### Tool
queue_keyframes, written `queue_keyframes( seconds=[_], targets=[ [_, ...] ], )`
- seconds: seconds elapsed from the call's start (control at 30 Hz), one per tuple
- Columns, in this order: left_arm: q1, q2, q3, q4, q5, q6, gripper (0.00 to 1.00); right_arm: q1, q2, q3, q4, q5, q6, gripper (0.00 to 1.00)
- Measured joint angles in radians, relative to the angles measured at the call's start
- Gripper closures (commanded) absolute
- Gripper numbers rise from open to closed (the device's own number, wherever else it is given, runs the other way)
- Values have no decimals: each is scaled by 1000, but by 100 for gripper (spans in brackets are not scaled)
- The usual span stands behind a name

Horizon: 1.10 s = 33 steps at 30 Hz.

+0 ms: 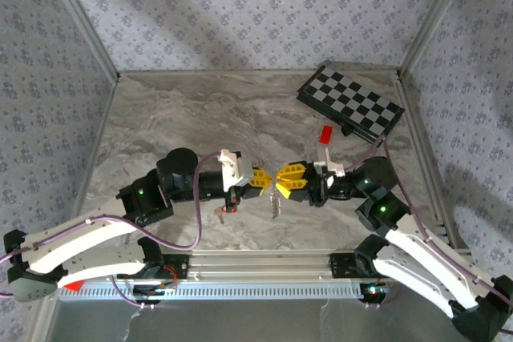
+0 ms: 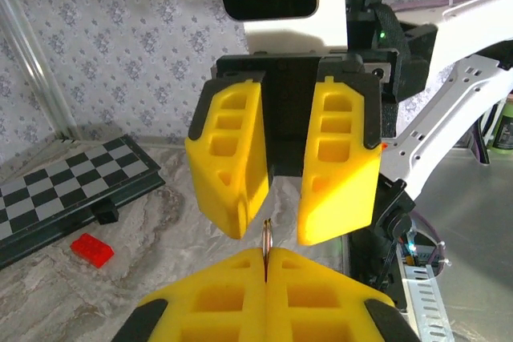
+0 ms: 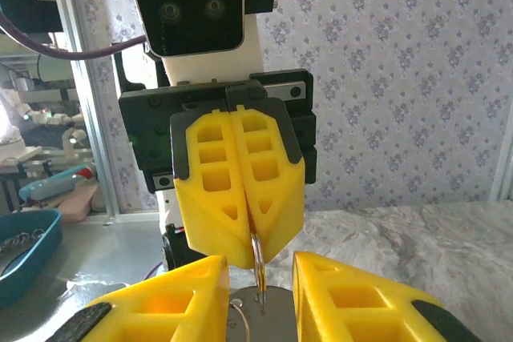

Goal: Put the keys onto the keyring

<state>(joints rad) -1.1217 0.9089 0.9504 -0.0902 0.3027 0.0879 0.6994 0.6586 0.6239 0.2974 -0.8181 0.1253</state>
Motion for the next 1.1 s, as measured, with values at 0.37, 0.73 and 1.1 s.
queue_keyframes(
  seconds=[0.37, 0.73, 1.1],
  targets=[
    [0, -20, 0, -115, 0, 85, 100, 29, -13, 89, -288, 82, -142, 64],
    [0, -40, -8, -116, 0, 88, 100, 85, 32, 102, -375, 136, -187, 64],
    [0, -40, -9, -116, 4, 88, 100, 106, 43, 102, -352, 142, -190, 68]
  ],
)
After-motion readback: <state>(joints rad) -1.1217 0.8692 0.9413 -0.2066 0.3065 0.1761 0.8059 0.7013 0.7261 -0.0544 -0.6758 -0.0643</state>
